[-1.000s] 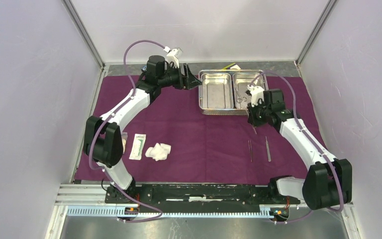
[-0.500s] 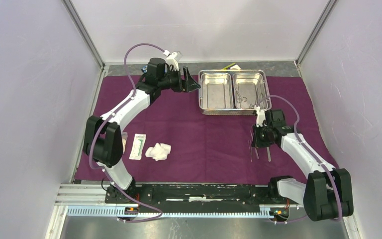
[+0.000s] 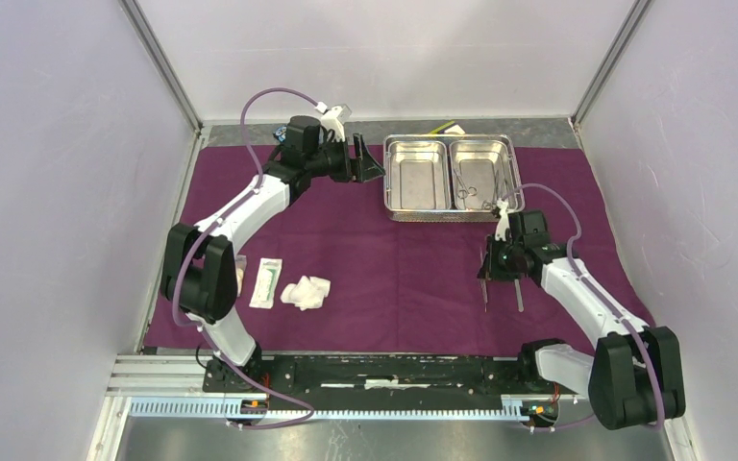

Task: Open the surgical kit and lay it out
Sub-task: Place the medical item in the surgical kit.

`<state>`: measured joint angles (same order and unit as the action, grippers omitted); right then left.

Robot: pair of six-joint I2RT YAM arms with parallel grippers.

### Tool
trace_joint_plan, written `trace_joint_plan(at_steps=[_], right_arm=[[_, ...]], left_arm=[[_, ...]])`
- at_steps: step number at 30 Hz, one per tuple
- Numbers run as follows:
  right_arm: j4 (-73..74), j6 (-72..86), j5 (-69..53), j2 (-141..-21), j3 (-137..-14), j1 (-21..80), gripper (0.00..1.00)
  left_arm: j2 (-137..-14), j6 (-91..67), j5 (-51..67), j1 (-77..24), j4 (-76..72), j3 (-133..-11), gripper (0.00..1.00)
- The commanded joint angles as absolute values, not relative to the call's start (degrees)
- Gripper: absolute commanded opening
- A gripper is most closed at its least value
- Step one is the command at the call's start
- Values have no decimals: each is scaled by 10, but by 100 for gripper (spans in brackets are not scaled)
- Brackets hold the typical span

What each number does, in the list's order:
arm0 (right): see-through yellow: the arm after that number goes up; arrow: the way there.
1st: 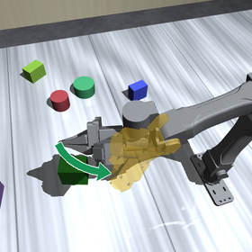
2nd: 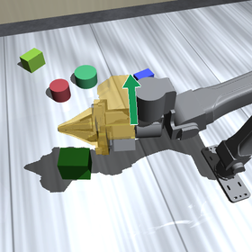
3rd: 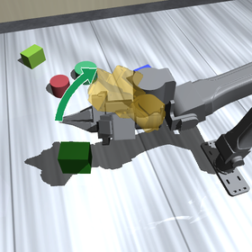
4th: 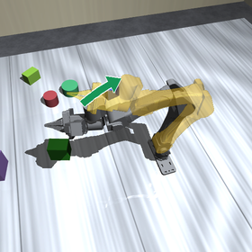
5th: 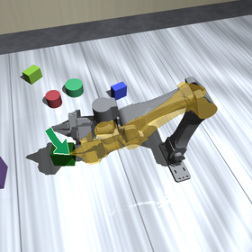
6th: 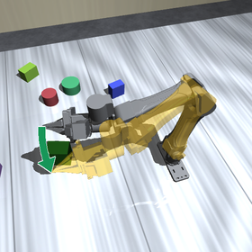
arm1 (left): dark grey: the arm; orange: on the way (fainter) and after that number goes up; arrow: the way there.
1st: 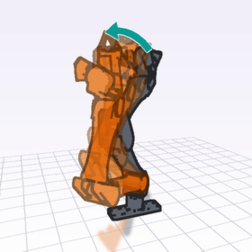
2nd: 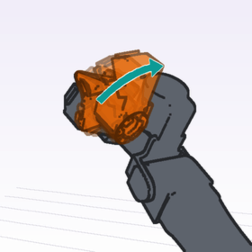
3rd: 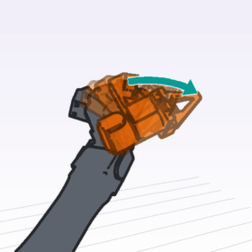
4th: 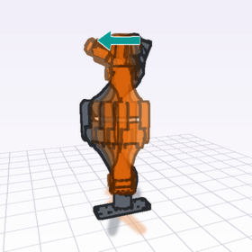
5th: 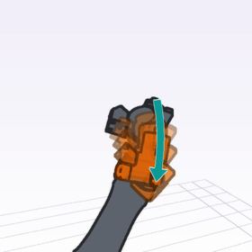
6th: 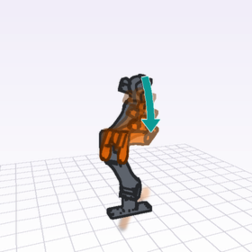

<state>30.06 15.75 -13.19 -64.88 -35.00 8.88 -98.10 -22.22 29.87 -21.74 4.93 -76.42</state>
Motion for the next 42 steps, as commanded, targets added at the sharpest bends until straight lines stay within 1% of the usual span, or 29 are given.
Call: trace_joint_plan(at_steps=[1,14,42], right_arm=[[277,198,-117,-655,-357,116,0],[262,227,-92,-685,-359,155,0],[244,228,-81,-708,-334,169,0]], left_arm=[[-956,-191,282,-218,51,-761,80],[-961,-189,272,-218,54,-761,82],[-968,-207,279,-218,47,-755,83]])
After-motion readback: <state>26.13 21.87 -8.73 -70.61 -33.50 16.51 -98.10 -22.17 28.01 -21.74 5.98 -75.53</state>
